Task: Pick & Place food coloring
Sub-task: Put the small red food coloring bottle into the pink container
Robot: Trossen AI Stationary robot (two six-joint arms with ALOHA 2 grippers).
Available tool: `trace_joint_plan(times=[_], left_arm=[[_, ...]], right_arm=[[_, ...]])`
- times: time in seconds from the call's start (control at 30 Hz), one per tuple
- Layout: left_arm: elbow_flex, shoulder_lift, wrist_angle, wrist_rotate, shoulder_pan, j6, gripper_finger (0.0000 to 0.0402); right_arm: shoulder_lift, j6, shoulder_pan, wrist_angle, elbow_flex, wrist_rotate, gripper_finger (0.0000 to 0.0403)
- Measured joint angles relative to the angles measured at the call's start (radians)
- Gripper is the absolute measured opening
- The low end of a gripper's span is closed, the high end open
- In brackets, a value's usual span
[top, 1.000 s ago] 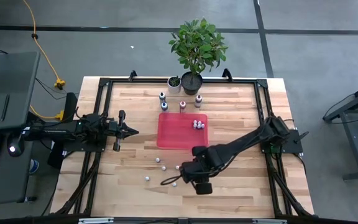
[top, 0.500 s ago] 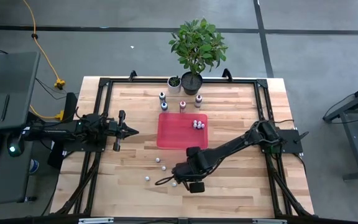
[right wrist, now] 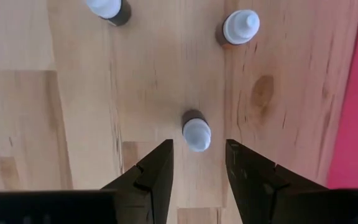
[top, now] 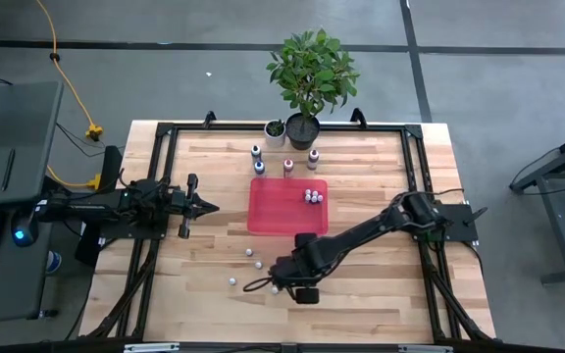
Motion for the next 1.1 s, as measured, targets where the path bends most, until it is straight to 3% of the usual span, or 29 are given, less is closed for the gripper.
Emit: trace_joint_plan(times=[1.1], left_arm=[[0.000, 0.000, 0.000, 0.000, 0.000, 0.000, 0.0000]], right_arm=[[0.028, 0.073, -0.001, 0.020, -0.002, 0.005, 0.0136]])
